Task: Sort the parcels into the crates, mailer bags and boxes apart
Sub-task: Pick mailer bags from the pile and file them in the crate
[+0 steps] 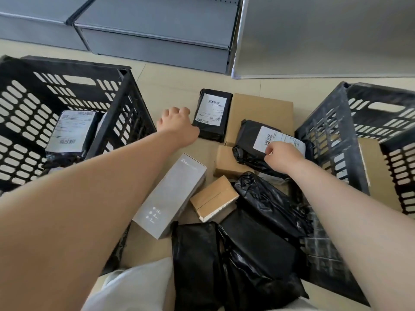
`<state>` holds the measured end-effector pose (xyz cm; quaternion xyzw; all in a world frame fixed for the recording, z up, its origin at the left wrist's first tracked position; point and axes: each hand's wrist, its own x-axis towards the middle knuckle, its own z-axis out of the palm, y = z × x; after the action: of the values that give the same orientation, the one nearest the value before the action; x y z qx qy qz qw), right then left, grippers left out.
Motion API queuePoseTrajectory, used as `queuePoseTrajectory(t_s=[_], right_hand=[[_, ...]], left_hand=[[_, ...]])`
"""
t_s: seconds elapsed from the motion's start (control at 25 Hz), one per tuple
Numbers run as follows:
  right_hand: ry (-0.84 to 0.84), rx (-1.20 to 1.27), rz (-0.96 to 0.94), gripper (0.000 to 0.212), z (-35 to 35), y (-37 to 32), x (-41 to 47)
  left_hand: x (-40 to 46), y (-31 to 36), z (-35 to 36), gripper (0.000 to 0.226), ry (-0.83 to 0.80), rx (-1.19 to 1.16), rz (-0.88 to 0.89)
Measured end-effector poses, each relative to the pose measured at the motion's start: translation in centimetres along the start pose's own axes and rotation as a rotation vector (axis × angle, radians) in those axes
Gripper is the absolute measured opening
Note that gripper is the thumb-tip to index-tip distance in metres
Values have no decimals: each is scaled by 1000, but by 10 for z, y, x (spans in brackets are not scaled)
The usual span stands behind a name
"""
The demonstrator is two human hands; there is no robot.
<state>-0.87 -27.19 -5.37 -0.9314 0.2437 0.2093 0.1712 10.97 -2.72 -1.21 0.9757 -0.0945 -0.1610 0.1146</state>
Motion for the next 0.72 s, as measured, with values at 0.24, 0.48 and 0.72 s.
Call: queuePoseTrajectory(t_s=[0.24, 0.48, 0.72], right_hand=[[74, -233, -18, 27, 18, 26, -1], [185, -291, 8, 38, 28, 28, 12], [211, -524, -19, 31, 32, 26, 18]], left_hand=[[-20, -14, 63, 56, -423, 119, -66], [-8, -47, 59, 51, -406, -26, 185], [-6, -43, 69, 53, -372, -24, 192]])
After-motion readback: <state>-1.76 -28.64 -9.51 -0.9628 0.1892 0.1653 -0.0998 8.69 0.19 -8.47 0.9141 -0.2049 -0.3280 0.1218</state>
